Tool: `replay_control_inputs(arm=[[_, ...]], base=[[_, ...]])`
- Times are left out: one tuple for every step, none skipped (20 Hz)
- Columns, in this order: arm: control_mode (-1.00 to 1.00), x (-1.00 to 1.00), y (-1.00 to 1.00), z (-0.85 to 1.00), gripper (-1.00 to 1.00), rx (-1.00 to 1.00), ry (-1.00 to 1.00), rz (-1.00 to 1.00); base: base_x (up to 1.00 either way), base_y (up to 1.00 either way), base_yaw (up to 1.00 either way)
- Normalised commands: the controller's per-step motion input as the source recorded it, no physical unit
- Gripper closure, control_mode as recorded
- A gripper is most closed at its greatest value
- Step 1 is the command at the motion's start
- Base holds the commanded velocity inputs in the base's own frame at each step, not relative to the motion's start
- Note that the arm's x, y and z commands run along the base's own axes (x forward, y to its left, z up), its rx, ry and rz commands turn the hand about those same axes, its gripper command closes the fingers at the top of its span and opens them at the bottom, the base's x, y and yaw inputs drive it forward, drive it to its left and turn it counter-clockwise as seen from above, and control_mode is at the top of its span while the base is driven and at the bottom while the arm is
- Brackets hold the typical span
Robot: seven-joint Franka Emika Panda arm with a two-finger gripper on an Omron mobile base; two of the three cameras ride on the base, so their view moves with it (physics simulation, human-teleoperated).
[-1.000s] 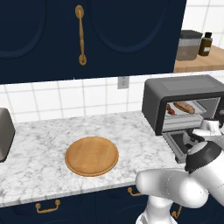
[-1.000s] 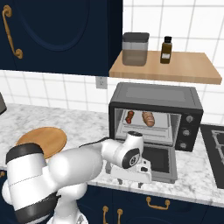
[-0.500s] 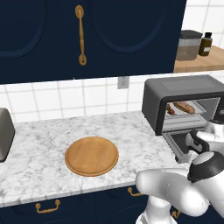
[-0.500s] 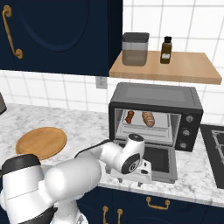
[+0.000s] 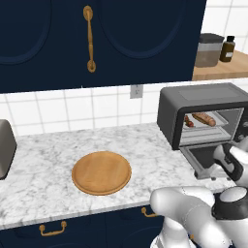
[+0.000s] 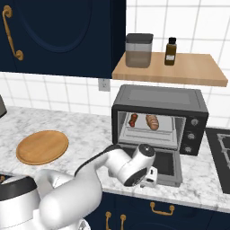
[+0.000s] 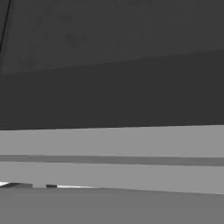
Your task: Pick up the kebab skewer and baguette bread, and place them inside the toaster oven. Close the toaster oven door and start by setting the timer.
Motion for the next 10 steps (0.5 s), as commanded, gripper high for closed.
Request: replay_control_inputs(arm=[[-1.0,0.82,0.14,0.35,-1.0,0.02,-0.3,0.0],[-1.0,0.77,0.13,0.36,-1.0,0.02,-0.3,0.0],[-1.0,0.71,0.16,0.4,-1.0,0.01,-0.31,0.0],[-1.0,0.71,0.19,0.41,-1.0,0.01,-0.3,0.0],[-1.0,0.65,0.23,0.45,-1.0,0.0,-0.31,0.0],[-1.0,0.69,0.28,0.44,-1.0,0.0,-0.31,0.0],[-1.0,0.69,0.31,0.46,-1.0,0.0,-0.32,0.0],[-1.0,0.69,0.33,0.44,-1.0,0.0,-0.32,0.0],[-1.0,0.71,0.39,0.41,-1.0,0.0,-0.33,0.0],[-1.0,0.71,0.45,0.4,-1.0,0.0,-0.33,0.0]], base=[[0.0,0.0,0.0],[0.0,0.0,0.0],[0.0,0.0,0.0],[0.0,0.0,0.0],[0.0,0.0,0.0],[0.0,0.0,0.0],[0.0,0.0,0.0],[0.0,0.0,0.0],[0.0,0.0,0.0],[0.0,0.0,0.0]])
